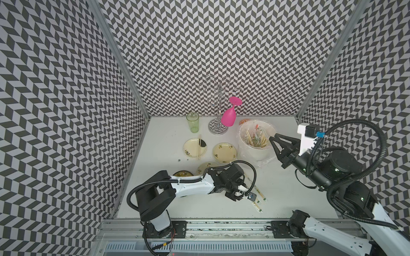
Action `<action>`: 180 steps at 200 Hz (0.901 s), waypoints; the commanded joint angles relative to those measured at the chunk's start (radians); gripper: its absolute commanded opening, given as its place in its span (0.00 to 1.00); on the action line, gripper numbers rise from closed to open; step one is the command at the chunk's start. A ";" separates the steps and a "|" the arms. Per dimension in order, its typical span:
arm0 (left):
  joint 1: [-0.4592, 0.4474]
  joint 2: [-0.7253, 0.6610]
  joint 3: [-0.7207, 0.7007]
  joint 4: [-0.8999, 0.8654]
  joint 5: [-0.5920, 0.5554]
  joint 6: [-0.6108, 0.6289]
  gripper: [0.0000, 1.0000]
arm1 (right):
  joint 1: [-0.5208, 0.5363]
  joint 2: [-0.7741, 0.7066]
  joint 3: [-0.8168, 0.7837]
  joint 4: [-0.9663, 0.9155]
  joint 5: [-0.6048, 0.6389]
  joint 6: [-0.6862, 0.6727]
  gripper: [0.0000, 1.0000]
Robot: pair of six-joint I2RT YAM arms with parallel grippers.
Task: Remove the packaging of disposable chopsticks
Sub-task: Pick up the disposable chopsticks from the center of the board.
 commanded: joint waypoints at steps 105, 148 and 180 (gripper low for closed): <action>-0.049 0.265 0.315 -0.323 -0.074 0.008 0.34 | 0.000 -0.040 -0.015 0.033 0.046 -0.015 0.30; -0.055 0.295 0.326 -0.343 -0.113 0.011 0.34 | 0.000 -0.035 -0.016 0.036 0.047 -0.011 0.30; -0.055 0.324 0.330 -0.363 -0.170 -0.003 0.36 | 0.000 -0.029 -0.024 0.045 0.045 -0.005 0.30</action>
